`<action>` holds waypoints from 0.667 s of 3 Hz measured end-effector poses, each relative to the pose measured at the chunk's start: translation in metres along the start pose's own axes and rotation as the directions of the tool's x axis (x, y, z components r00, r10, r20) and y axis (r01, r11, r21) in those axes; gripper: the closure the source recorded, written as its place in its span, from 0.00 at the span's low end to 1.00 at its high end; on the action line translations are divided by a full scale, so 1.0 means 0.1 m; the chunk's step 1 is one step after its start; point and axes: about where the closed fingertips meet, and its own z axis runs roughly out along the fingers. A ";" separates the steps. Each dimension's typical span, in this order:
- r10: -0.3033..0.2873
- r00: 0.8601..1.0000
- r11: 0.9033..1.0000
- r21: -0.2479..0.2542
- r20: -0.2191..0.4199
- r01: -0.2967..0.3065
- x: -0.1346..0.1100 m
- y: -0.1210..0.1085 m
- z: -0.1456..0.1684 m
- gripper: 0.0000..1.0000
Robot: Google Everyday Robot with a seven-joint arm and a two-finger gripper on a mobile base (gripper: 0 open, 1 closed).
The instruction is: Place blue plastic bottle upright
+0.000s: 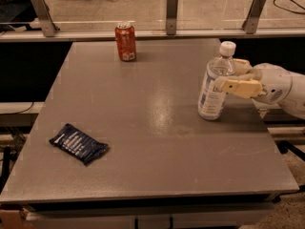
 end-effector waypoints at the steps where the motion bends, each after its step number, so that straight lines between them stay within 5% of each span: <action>1: 0.007 1.000 1.000 0.028 -0.030 -0.006 0.04 0.00 -0.12 0.00; 2: -0.023 0.992 0.997 0.076 -0.120 0.032 -0.05 -0.02 -0.39 0.00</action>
Offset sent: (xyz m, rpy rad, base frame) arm 0.0008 -0.1004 0.0015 -0.2671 -0.0265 -0.1993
